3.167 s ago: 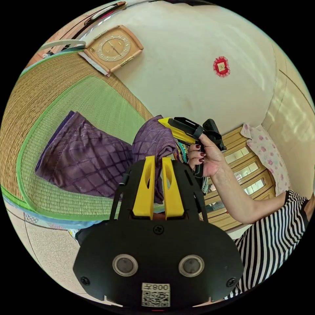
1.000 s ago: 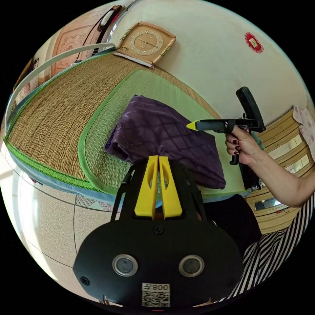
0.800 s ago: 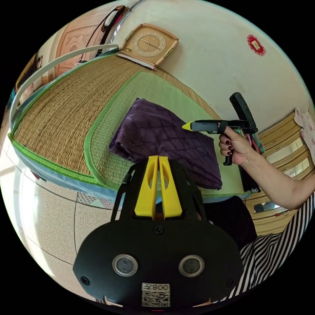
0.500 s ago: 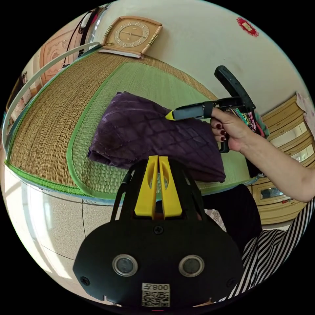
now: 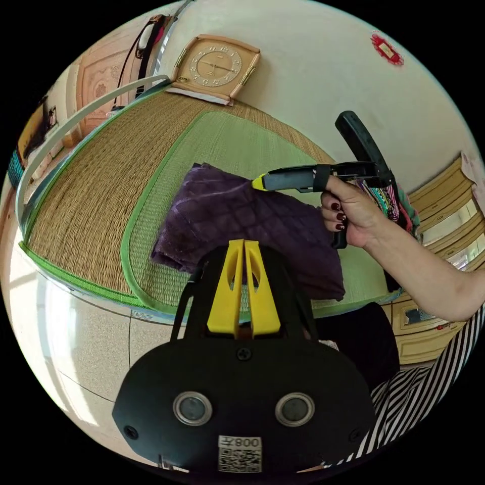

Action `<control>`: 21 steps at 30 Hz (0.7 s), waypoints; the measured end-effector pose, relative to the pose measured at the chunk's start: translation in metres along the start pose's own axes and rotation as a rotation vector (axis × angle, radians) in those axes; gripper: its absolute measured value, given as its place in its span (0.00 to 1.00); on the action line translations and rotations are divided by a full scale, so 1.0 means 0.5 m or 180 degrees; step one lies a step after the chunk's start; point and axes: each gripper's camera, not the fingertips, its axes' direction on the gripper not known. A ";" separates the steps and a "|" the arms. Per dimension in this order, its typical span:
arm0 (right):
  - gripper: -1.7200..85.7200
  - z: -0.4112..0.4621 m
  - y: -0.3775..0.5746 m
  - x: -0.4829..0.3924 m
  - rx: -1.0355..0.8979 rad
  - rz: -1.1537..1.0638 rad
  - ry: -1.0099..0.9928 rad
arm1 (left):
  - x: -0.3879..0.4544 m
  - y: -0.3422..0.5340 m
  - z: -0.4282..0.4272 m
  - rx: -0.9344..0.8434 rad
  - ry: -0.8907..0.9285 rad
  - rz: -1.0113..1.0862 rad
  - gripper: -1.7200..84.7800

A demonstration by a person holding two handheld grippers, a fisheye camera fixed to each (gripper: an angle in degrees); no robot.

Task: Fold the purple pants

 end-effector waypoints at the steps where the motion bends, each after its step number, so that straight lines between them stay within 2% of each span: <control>1: 0.02 0.003 -0.004 -0.008 -0.0010 -0.0018 0.0024 | -0.011 -0.001 -0.001 0.0038 -0.0045 -0.0041 0.02; 5: 0.02 0.029 -0.023 -0.024 -0.0286 0.0060 0.0135 | -0.094 -0.010 0.070 -0.0218 -0.0309 -0.0262 0.02; 11: 0.02 -0.086 0.049 -0.020 0.0028 0.0145 -0.0010 | -0.116 0.015 0.112 -0.0073 -0.0216 -0.0204 0.02; 14: 0.02 -0.142 0.094 -0.019 0.0280 0.0258 -0.0168 | -0.094 0.033 0.137 -0.0003 0.0141 -0.0056 0.02; 18: 0.02 -0.125 0.118 -0.021 -0.0034 0.0362 0.0011 | -0.052 0.056 0.239 -0.0489 0.0130 0.0340 0.02; 21: 0.02 -0.122 0.124 -0.009 -0.0113 0.0505 -0.0092 | -0.066 0.082 0.272 -0.0554 0.0114 0.0376 0.02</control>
